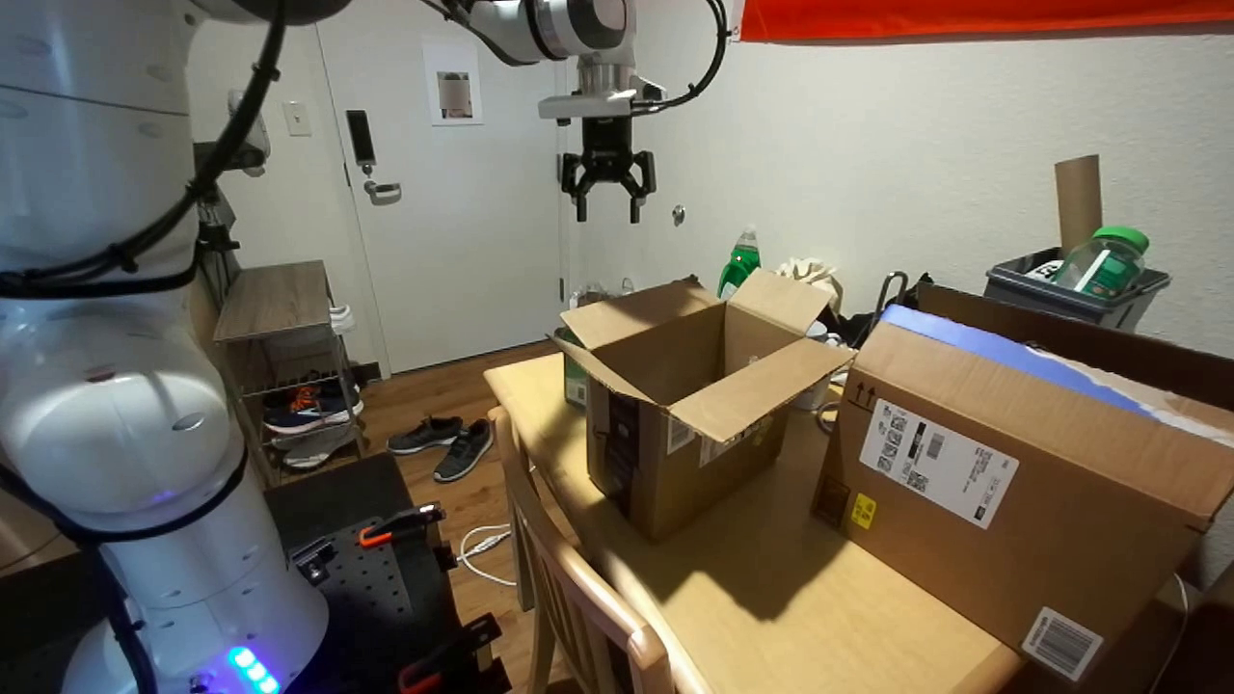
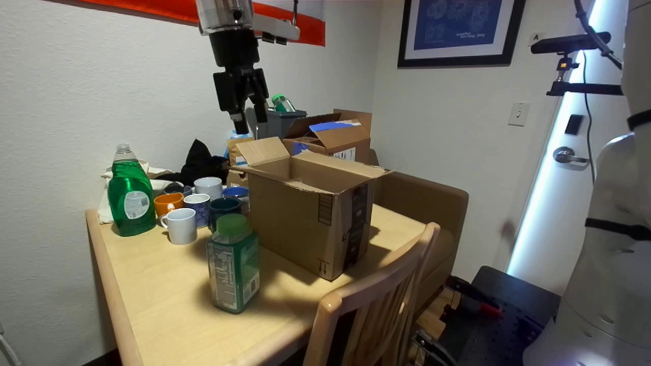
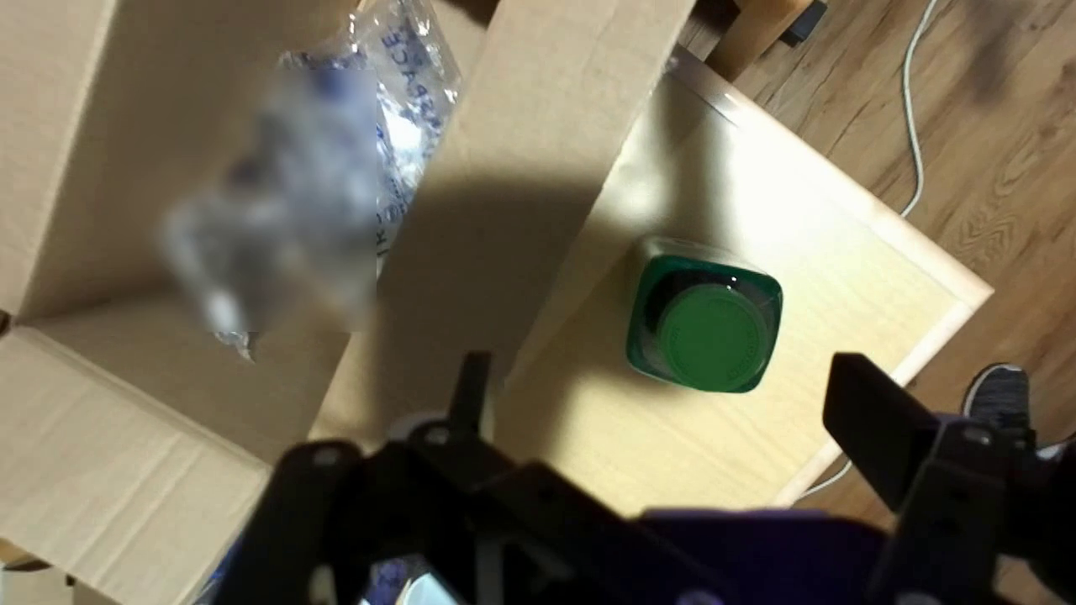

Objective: Remove the green bottle from the box.

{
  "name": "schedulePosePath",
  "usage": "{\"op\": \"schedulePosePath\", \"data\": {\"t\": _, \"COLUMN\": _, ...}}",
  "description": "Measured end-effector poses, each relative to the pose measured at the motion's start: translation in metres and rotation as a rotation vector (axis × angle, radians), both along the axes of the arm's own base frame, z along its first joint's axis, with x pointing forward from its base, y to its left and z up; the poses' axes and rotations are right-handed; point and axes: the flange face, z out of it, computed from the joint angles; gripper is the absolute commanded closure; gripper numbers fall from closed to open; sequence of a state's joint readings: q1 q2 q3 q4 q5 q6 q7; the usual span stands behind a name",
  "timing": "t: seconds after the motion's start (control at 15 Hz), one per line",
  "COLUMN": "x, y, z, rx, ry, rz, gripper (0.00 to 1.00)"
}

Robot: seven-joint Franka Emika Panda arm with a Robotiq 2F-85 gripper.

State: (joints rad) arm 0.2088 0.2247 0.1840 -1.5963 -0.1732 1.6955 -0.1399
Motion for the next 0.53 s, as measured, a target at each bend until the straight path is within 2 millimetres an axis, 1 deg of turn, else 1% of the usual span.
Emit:
{"op": "schedulePosePath", "data": {"t": 0.27, "x": -0.018, "y": -0.03, "z": 0.004, "rx": -0.014, "ry": -0.012, "rz": -0.036, "gripper": 0.0}}
{"op": "schedulePosePath", "data": {"t": 0.4, "x": -0.024, "y": -0.037, "z": 0.004, "rx": -0.018, "ry": -0.017, "rz": -0.043, "gripper": 0.0}}
{"op": "schedulePosePath", "data": {"t": 0.53, "x": -0.027, "y": -0.038, "z": 0.004, "rx": -0.019, "ry": -0.018, "rz": -0.044, "gripper": 0.0}}
